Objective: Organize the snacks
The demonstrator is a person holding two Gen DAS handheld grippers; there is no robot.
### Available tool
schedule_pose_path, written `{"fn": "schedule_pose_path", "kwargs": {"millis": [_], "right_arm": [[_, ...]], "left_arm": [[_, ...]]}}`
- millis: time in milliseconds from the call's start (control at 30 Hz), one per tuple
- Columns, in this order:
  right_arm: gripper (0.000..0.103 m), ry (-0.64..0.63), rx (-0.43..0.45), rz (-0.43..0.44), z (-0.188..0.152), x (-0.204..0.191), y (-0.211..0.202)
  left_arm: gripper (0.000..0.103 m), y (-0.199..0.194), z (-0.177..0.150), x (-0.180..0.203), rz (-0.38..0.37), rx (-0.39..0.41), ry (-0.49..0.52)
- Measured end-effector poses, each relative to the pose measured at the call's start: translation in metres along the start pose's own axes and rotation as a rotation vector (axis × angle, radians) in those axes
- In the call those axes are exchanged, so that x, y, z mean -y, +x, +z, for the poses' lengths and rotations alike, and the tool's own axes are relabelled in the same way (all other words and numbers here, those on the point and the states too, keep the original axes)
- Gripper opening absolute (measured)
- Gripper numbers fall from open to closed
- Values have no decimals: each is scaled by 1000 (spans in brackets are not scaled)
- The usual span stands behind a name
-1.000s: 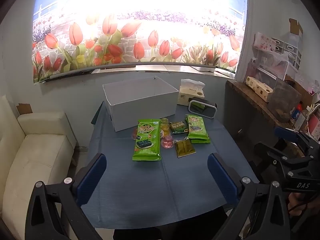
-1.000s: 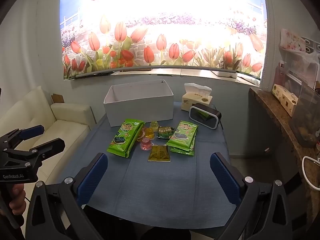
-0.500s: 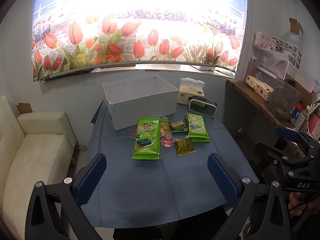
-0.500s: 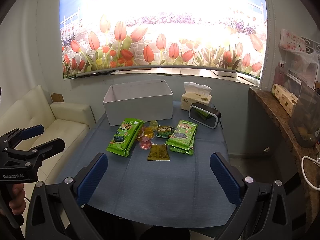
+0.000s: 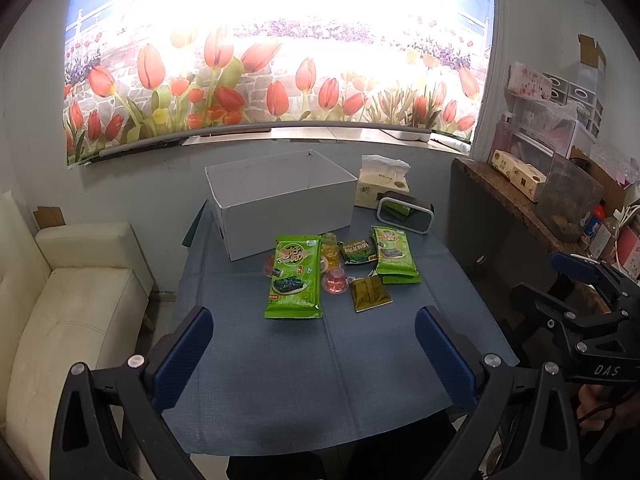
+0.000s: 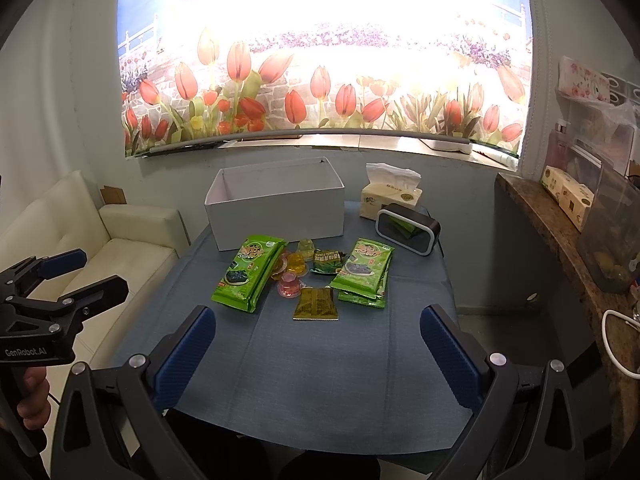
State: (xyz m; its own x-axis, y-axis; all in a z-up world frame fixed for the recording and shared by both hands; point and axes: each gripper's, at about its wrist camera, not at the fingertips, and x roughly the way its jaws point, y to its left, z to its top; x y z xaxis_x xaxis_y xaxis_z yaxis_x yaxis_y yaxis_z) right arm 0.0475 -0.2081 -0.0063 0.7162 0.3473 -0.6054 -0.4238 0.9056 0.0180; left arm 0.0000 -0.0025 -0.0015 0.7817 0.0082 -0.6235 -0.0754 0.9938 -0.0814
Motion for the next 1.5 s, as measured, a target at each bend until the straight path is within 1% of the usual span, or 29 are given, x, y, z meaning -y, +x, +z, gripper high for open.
{"fn": "schedule_pose_path", "kwargs": {"millis": [867,1500], "right_arm": [[103,-10,-4,-15,1,-3,0],[103,-1,-11,-15,0,2,1]], "left_arm": [[103,-1,2,0,-1,-6,3],[103,2,3,0,3,-17,5]]}}
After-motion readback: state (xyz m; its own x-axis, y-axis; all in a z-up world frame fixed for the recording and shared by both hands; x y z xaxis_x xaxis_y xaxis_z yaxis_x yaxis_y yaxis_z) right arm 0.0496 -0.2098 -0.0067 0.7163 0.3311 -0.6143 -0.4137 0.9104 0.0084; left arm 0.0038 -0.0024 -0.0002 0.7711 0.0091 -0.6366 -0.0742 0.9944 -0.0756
